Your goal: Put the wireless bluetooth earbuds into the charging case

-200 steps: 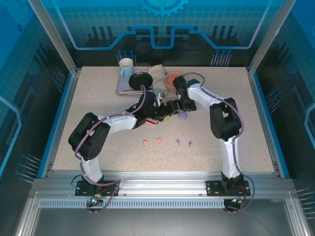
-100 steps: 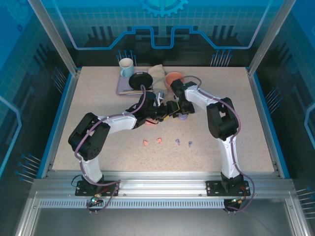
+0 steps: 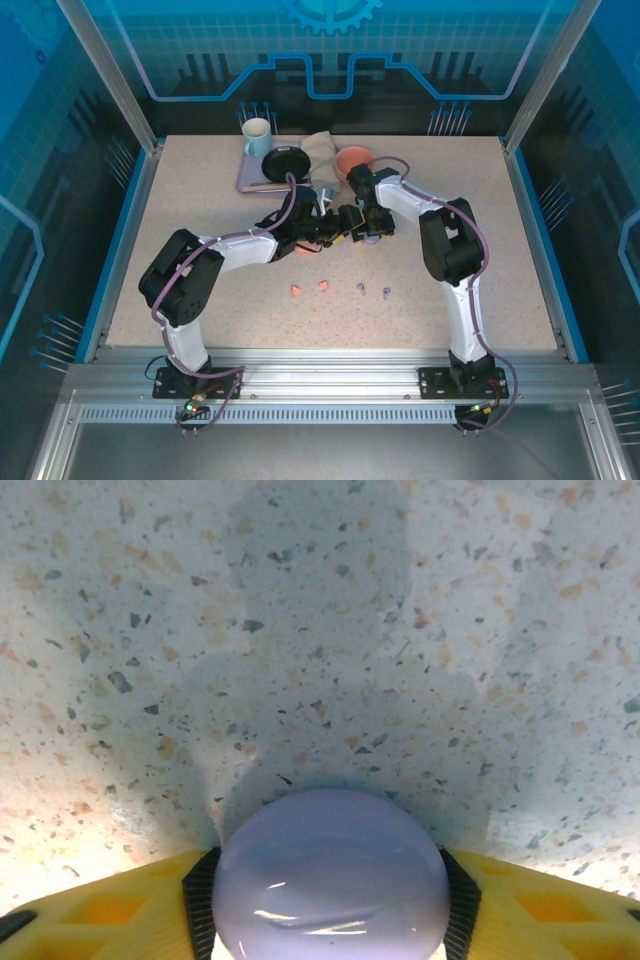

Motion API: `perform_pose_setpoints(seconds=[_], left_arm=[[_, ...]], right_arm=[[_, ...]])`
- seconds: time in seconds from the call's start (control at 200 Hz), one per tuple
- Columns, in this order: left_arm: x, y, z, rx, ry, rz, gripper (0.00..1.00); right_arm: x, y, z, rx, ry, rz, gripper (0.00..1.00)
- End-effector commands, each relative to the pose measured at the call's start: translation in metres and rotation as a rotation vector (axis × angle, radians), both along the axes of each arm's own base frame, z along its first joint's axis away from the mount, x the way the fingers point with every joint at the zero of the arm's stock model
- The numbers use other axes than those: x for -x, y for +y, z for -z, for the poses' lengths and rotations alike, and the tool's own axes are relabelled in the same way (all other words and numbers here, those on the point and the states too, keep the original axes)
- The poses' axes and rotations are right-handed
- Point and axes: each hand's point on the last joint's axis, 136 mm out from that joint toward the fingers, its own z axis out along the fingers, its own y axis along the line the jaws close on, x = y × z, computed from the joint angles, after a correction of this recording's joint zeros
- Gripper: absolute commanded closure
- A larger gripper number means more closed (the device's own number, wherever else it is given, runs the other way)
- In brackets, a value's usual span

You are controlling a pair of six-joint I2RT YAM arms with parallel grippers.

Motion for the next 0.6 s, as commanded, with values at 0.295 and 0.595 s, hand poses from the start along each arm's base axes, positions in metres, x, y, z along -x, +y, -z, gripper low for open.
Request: perform_pose_setpoints(seconds=[0.295,0.595], left_arm=[[-0.002,0.004,-0.005,-0.003,-0.029,-0.011,0.21],[-0.002,0.004,-0.006,0.005,-0.03,-0.011,0.21]], right_arm=[[0.04,0.006,0.01,0.057,0.104,0.261,0.44],[0.04,-0.003,0.014,0.124,0.092,0.332,0.36]])
